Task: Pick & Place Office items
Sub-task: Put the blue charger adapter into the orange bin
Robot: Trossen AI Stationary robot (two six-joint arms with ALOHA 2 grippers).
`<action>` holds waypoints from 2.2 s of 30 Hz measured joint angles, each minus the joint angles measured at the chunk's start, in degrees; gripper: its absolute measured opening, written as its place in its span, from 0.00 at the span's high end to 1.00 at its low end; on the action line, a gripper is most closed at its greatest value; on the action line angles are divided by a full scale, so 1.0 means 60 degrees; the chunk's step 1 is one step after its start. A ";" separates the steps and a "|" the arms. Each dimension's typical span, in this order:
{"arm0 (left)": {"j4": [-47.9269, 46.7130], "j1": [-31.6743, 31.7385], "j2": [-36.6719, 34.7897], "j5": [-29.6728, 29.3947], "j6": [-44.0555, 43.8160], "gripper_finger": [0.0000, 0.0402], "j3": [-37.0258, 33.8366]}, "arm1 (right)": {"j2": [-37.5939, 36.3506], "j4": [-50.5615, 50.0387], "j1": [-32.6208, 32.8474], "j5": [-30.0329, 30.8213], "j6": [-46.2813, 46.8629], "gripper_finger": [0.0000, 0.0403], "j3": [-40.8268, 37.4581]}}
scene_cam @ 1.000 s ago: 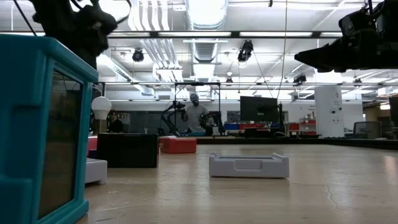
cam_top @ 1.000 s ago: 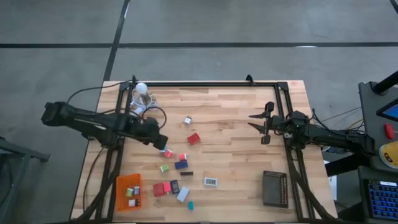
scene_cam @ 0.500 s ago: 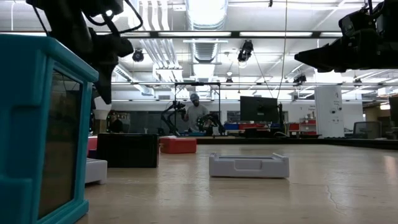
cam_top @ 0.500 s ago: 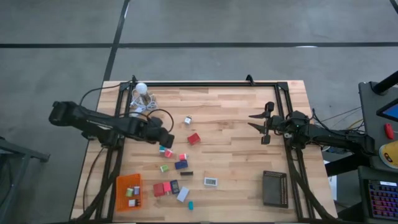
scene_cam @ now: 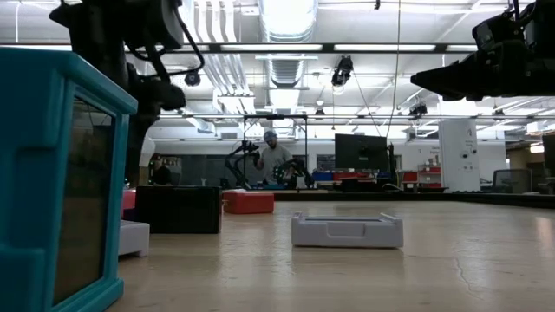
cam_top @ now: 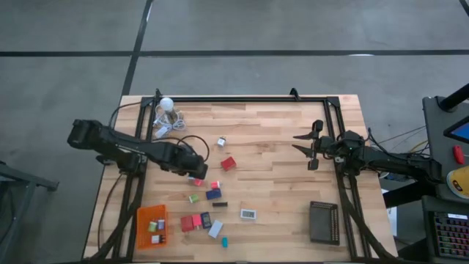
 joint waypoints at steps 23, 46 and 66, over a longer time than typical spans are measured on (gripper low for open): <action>0.0186 -0.0004 0.1379 0.0576 0.0054 0.52 -0.0004 | 0.0000 0.0000 0.0001 0.0000 0.0000 0.65 0.0001; 0.0321 -0.0007 0.1320 0.0646 0.0739 0.65 -0.0004 | -0.0004 0.0000 0.0000 -0.0002 0.0000 0.65 0.0004; -0.1224 -0.1965 -0.3061 0.0324 0.0728 0.65 0.0210 | -0.0004 0.0000 0.0000 0.0000 0.0000 0.65 0.0000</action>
